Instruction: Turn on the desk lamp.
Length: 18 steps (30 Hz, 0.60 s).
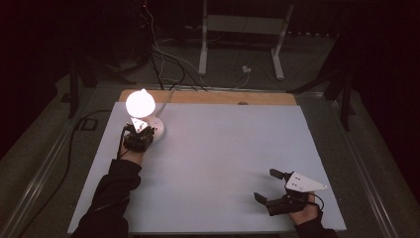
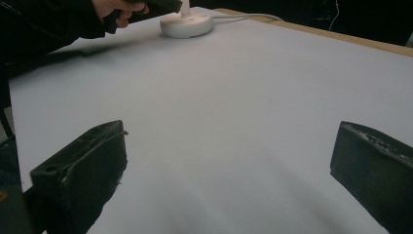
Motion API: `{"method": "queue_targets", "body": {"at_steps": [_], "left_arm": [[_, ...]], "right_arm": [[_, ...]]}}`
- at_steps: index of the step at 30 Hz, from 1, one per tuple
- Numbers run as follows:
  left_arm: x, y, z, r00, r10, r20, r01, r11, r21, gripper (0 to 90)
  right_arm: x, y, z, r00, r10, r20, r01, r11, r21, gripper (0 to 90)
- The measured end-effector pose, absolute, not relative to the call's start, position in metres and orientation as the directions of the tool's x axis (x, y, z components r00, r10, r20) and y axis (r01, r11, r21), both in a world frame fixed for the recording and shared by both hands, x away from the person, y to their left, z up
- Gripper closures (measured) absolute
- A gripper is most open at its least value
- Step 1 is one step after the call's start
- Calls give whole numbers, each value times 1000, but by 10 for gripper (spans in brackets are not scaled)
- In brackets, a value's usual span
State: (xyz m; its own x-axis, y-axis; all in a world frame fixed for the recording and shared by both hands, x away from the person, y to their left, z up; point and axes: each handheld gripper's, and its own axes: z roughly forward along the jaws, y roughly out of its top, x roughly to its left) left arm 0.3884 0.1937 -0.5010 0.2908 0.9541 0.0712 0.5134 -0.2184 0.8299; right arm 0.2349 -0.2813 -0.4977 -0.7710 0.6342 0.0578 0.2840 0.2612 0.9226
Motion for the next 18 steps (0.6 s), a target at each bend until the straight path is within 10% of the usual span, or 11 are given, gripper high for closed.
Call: {"method": "queue_targets", "body": {"at_steps": [18], "left_arm": [[378, 193, -486, 240, 971, -4, 541, -130, 831, 261]], "right_arm": [[235, -282, -498, -769, 636, 63, 290, 261, 921, 0]]}}
